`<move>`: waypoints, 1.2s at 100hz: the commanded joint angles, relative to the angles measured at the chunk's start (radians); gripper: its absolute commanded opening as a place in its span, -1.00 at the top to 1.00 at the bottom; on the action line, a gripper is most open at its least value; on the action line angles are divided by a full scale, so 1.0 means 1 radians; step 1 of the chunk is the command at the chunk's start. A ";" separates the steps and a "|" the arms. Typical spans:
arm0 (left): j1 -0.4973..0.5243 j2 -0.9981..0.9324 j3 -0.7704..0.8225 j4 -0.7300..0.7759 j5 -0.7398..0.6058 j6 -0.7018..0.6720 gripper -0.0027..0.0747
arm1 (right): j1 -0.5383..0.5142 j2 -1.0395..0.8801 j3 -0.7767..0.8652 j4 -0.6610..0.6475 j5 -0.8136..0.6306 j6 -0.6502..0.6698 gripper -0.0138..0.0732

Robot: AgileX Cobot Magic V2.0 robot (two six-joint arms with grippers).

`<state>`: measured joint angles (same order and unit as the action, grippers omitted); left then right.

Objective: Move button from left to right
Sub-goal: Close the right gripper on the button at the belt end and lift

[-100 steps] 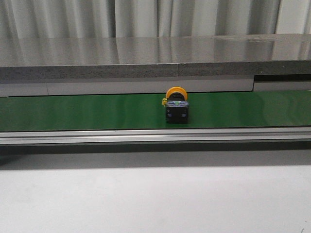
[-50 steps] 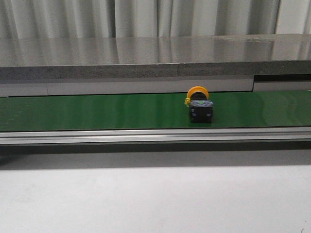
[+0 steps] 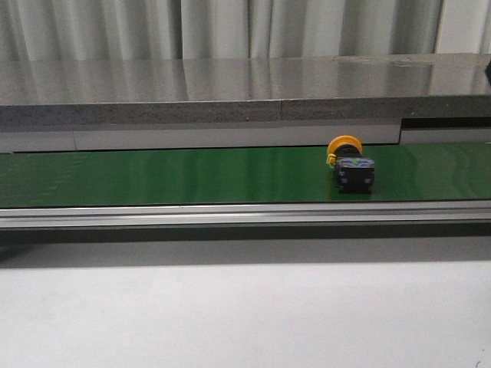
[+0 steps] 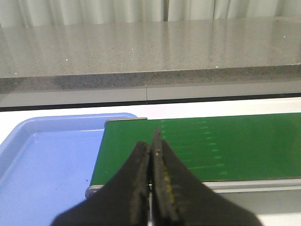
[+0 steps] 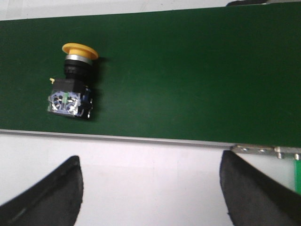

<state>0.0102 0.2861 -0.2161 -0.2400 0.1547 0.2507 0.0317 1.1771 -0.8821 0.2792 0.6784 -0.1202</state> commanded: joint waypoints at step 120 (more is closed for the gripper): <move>-0.005 0.008 -0.028 -0.010 -0.070 0.002 0.98 | 0.131 0.432 -0.146 -0.026 -0.276 -0.097 0.29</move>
<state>0.0102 0.2861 -0.2161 -0.2400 0.1547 0.2507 0.1624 1.6479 -0.9978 0.2487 0.4373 -0.2078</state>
